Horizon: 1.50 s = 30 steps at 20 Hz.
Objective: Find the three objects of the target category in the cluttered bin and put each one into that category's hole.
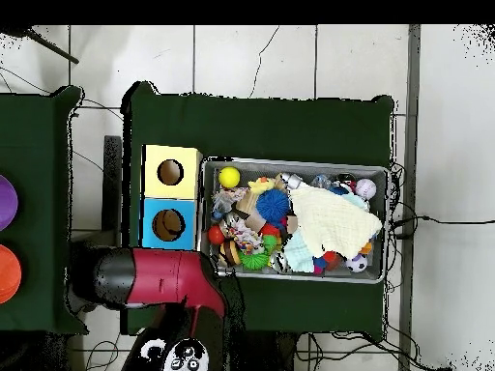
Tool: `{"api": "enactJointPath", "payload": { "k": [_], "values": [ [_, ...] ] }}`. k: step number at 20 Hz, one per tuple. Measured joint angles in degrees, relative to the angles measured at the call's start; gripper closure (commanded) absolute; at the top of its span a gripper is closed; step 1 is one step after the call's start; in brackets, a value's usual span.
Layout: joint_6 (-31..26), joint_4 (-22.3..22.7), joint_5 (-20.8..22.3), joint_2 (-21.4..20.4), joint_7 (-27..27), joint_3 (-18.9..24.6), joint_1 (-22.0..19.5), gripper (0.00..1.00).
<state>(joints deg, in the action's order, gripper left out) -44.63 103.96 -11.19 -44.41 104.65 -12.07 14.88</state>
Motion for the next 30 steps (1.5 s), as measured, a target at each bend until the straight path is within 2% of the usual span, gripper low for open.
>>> {"api": "enactJointPath", "payload": {
  "k": [11,30],
  "values": [
    [7.95,1.16,0.01,0.00,0.00,0.27,-1.42,1.00],
    [8.40,1.99,-0.44,0.24,0.00,0.44,-1.51,1.00]
  ]
}}
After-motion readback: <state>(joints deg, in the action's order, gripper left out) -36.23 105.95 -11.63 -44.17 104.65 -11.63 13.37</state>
